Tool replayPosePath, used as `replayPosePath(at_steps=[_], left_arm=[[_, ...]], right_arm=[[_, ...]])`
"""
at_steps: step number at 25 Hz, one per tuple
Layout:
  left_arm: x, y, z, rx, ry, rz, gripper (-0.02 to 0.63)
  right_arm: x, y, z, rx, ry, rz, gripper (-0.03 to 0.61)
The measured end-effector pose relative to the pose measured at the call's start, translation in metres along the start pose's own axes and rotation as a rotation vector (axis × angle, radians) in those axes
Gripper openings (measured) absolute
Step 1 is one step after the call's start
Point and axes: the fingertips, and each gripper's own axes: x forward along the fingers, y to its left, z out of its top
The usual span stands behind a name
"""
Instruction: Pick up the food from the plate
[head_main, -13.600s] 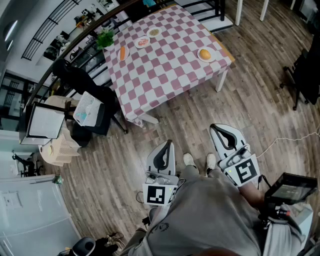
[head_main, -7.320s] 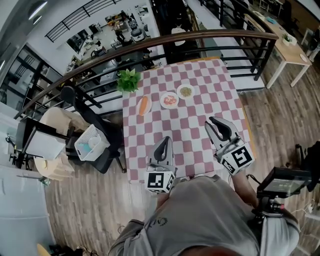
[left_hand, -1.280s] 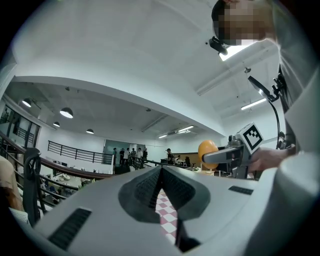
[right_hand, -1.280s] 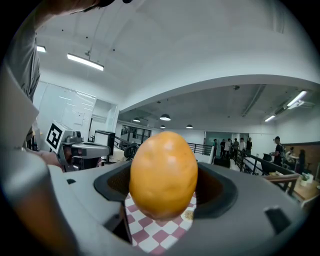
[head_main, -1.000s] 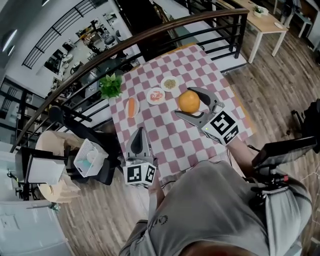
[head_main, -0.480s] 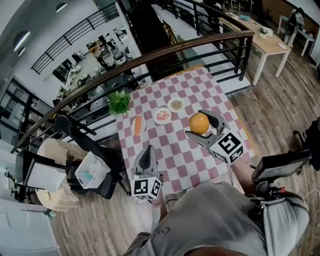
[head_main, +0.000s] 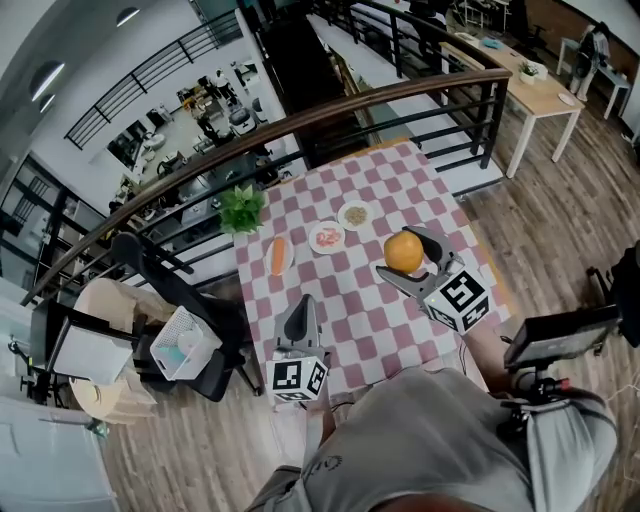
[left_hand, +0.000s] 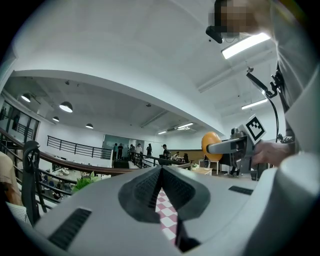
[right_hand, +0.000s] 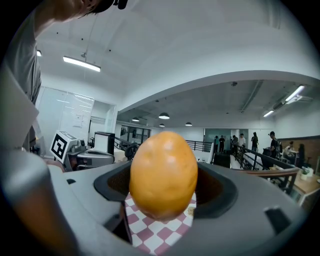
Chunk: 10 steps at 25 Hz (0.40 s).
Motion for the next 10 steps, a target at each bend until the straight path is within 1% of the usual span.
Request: replayPosePath(at_steps=[10], left_arm=[[0.0072,0.0003,-0.0053,-0.012,0.011,-0.016,0.009]], right_arm=[[0.0034,0.0003,-0.0010,-0.002,0.007,0.000,0.350]])
